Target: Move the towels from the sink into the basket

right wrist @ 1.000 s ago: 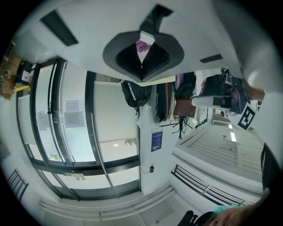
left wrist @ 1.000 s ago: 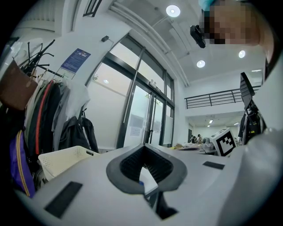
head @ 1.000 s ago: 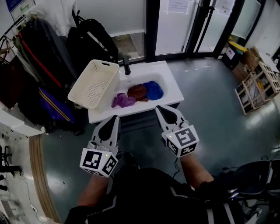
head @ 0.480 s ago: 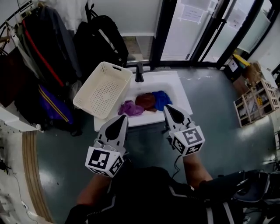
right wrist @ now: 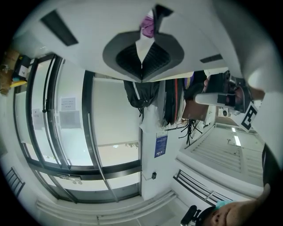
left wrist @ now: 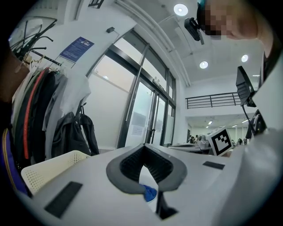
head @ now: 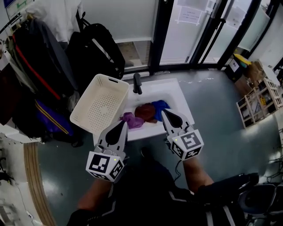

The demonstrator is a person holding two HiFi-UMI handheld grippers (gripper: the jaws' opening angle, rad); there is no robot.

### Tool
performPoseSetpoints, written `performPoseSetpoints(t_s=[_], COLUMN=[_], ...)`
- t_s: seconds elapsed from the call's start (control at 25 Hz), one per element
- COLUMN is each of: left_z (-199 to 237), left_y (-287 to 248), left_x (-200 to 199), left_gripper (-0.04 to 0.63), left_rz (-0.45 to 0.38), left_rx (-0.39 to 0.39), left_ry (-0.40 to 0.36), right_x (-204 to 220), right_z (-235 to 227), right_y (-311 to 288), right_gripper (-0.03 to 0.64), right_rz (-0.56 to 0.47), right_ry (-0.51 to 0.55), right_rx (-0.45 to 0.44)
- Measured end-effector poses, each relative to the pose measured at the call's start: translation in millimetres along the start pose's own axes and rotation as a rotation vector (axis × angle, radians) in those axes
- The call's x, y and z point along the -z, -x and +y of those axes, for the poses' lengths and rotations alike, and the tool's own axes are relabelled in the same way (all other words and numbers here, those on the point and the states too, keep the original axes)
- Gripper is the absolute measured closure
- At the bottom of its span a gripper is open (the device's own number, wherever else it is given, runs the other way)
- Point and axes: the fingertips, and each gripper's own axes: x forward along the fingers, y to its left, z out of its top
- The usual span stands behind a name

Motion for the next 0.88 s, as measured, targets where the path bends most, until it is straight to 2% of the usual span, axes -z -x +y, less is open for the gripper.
performPoseSetpoints(t_s=[0.36, 0.44, 0.52, 0.68, 0.88], left_z=[15, 18, 21, 28, 26], left_y=[-67, -82, -97, -126, -162], left_x=[-5, -4, 0, 11, 41], left_gripper=[0.589, 0.589, 0.589, 0.589, 0.589], left_rz=[0.009, 0.016, 0.028, 0.051, 0.121], left_rx=[-0.050, -0.049, -0.043, -0.033, -0.004], left_ry=[-0.025, -0.023, -0.022, -0.031, -0.023], right_x=[-3, 1, 11, 39, 92], right_z=[-65, -79, -90, -116, -148], right_y=[-47, -57, -67, -88, -102], right_gripper=[0.610, 0.582, 0.534, 0.517, 0.470], right_rz=[-0.011, -0.004, 0.019, 0.066, 0.197], right_ry=[0.025, 0.009, 0.000, -0.020, -0.037], right_rx=[-0.024, -0.021, -0.022, 0.002, 0.027])
